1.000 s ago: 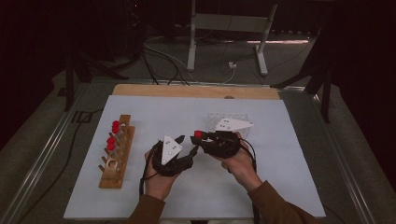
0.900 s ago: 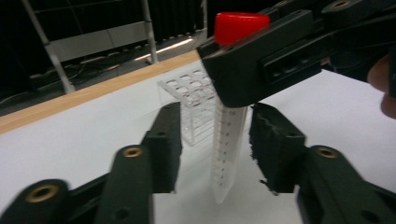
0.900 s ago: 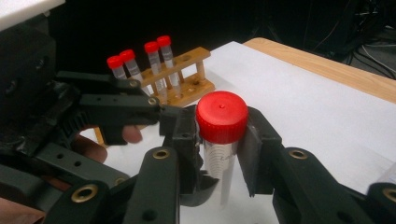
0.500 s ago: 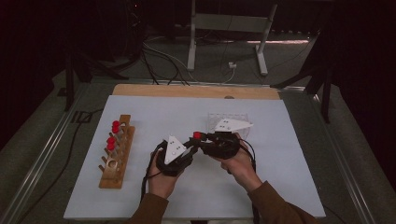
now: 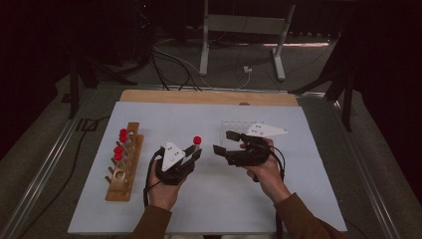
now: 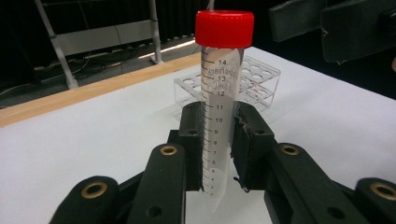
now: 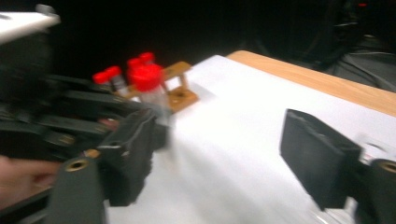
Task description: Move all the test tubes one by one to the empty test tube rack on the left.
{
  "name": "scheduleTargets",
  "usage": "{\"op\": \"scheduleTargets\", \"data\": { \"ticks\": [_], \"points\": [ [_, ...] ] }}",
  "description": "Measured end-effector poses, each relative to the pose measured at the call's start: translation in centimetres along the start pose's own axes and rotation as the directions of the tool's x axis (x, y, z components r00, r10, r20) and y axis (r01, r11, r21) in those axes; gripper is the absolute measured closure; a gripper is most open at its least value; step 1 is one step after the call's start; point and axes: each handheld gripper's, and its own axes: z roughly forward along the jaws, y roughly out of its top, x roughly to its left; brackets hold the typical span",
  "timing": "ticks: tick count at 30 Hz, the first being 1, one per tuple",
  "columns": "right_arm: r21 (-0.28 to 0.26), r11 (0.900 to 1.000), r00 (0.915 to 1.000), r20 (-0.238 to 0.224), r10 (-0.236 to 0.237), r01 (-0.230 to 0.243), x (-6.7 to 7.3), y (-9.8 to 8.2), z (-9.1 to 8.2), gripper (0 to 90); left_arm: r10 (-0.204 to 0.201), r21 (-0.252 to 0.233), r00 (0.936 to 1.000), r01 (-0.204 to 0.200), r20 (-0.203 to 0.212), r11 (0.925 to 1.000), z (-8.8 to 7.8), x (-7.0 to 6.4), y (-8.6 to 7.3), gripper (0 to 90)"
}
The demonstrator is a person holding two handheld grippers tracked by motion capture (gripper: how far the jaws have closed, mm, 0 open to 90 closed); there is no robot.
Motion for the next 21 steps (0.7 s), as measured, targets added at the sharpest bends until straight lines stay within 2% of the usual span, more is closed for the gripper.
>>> {"op": "scheduleTargets", "data": {
  "ticks": [2,4,6,9,13,17,21],
  "points": [
    [-0.004,1.0,0.9996,0.024,0.016,-0.016,-0.6,-0.3,-0.3,19.2,-0.009,-0.003,1.0,0.009,-0.002,1.0,-0.4,0.3,-0.1,76.1],
    [-0.004,1.0,0.9973,0.068,0.028,-0.028,-1.2,-0.6,-0.6,14.2,-0.014,-0.009,0.9999,0.014,-0.006,0.9999,-0.9,0.6,-0.1,76.1],
    [-0.003,0.999,0.992,0.121,0.036,-0.036,-1.9,-0.9,-0.9,9.6,-0.022,-0.013,0.9997,0.022,-0.007,0.9997,-1.5,0.9,-0.1,76.0],
    [0.013,0.999,0.9842,0.174,0.034,-0.037,-2.7,-1.3,-1.2,2.4,-0.034,-0.022,0.9993,0.034,-0.011,0.9992,-2.3,1.3,-0.3,76.1],
    [0.015,0.999,0.9708,0.237,0.04,-0.045,-3.7,-2.1,-2.0,1.1,-0.041,-0.02,0.9989,0.041,-0.022,0.999,-3.1,1.6,-0.7,76.0],
    [0.0,0.998,0.9635,0.26,0.065,-0.067,-4.6,-2.8,-2.9,0.0,-0.051,-0.023,0.9981,0.051,-0.033,0.9985,-4.0,2.1,-1.1,76.0],
    [-0.011,0.998,0.9544,0.291,0.067,-0.066,-5.2,-3.3,-3.9,0.0,-0.056,-0.036,0.9974,0.055,-0.044,0.9978,-5.0,2.7,-1.3,75.9]
  ]
}}
